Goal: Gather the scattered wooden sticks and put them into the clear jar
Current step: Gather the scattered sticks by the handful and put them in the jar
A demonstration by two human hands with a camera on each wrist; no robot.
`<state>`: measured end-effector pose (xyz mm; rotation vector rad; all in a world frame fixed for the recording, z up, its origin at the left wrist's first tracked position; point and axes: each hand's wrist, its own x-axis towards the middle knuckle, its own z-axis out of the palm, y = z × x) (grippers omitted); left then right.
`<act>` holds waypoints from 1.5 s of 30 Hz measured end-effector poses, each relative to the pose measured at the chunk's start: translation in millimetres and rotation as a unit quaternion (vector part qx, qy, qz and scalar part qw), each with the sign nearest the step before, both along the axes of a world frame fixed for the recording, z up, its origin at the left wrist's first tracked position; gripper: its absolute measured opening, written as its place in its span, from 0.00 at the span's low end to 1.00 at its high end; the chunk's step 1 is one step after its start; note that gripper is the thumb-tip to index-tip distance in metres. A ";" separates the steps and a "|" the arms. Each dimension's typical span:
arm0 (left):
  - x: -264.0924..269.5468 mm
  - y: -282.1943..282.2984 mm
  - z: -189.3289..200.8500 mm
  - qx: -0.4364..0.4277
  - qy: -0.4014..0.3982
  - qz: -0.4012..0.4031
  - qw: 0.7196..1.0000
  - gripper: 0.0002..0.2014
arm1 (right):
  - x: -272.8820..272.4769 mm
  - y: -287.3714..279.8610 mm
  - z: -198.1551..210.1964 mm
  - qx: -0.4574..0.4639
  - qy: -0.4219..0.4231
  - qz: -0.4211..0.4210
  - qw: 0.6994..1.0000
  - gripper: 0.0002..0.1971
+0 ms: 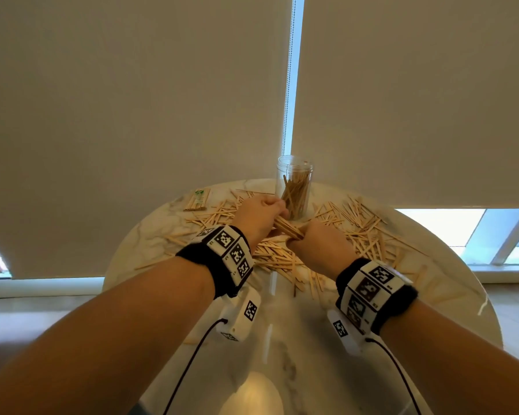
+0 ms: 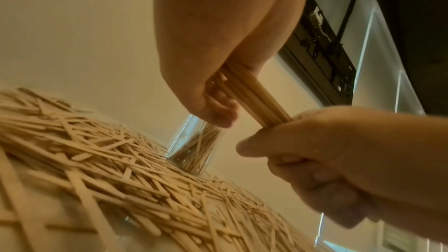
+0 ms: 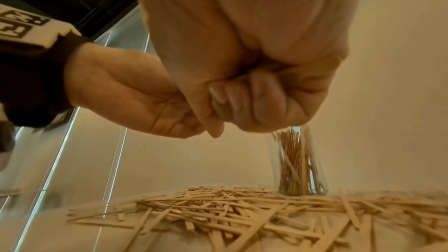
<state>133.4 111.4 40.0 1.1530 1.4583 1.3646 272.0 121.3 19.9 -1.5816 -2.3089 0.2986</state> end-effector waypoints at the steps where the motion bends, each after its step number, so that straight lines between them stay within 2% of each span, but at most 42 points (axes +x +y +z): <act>1: -1.5 1.8 -0.4 0.020 0.023 0.028 0.999 0.09 | -0.7 1.1 0.1 -0.004 0.001 -0.002 1.000 0.12; 3: -2.7 3.6 0.8 0.027 0.025 0.058 0.998 0.11 | -4.0 4.3 0.1 -0.006 -0.006 -0.002 1.000 0.13; 6: 1.7 4.4 -0.8 -0.005 0.027 0.025 0.999 0.11 | -8.4 9.5 1.6 0.003 -0.021 -0.005 1.000 0.12; 9: -2.0 6.7 -10.6 -0.013 0.185 0.038 0.982 0.17 | -6.7 11.4 2.3 0.002 -0.032 0.001 0.999 0.10; 11: -5.4 7.3 -16.7 -0.025 0.212 0.034 0.976 0.19 | -4.1 11.0 1.1 0.011 -0.045 0.009 0.999 0.09; 16: -9.4 11.4 -28.3 -0.031 0.080 0.042 0.995 0.17 | -2.9 9.2 -0.7 0.066 -0.059 0.028 0.996 0.10; 19: -13.8 13.5 -30.2 -0.036 0.019 0.058 0.997 0.17 | 2.3 8.9 2.4 0.125 -0.094 0.005 0.988 0.09; 22: -19.2 14.8 -30.8 -0.036 -0.028 0.071 0.996 0.17 | 6.8 10.6 1.5 0.136 -0.097 -0.007 0.986 0.09; 26: -10.8 13.1 -30.9 -0.055 -0.076 0.013 0.995 0.10 | 0.5 12.6 1.8 0.114 -0.047 0.015 0.992 0.11; 29: -10.7 11.3 -27.0 -0.068 -0.094 -0.012 0.993 0.12 | 1.5 13.7 2.7 0.117 -0.060 0.032 0.991 0.15; 33: -17.0 13.2 -20.5 -0.054 0.079 0.081 0.992 0.21 | 3.2 13.7 1.6 0.088 -0.066 0.056 0.992 0.25; 35: -14.9 15.4 -19.0 -0.031 0.142 0.096 0.985 0.24 | 1.8 16.7 3.7 0.076 -0.054 0.061 0.994 0.30; 37: -13.2 18.5 -21.3 -0.024 0.212 0.101 0.972 0.24 | 1.0 21.1 7.1 0.063 -0.036 0.078 0.994 0.34; 39: -16.2 26.1 -23.5 -0.033 0.252 0.095 0.962 0.21 | 0.6 23.5 11.0 0.043 -0.009 0.100 0.994 0.30; 40: -18.1 33.1 -24.7 -0.037 0.251 0.073 0.965 0.19 | 1.3 25.4 14.3 0.045 -0.003 0.107 0.993 0.26; 41: -18.1 39.8 -24.6 -0.033 0.213 0.058 0.975 0.19 | 3.2 28.1 19.3 0.055 -0.001 0.109 0.993 0.22; 43: -13.4 51.1 -16.4 -0.057 0.070 0.040 0.995 0.26 | 9.4 38.5 35.6 0.069 0.001 0.096 0.993 0.18; 45: -12.8 67.5 -6.3 -0.074 -0.018 0.024 0.997 0.30 | 16.8 57.3 57.4 0.074 0.012 0.064 0.995 0.18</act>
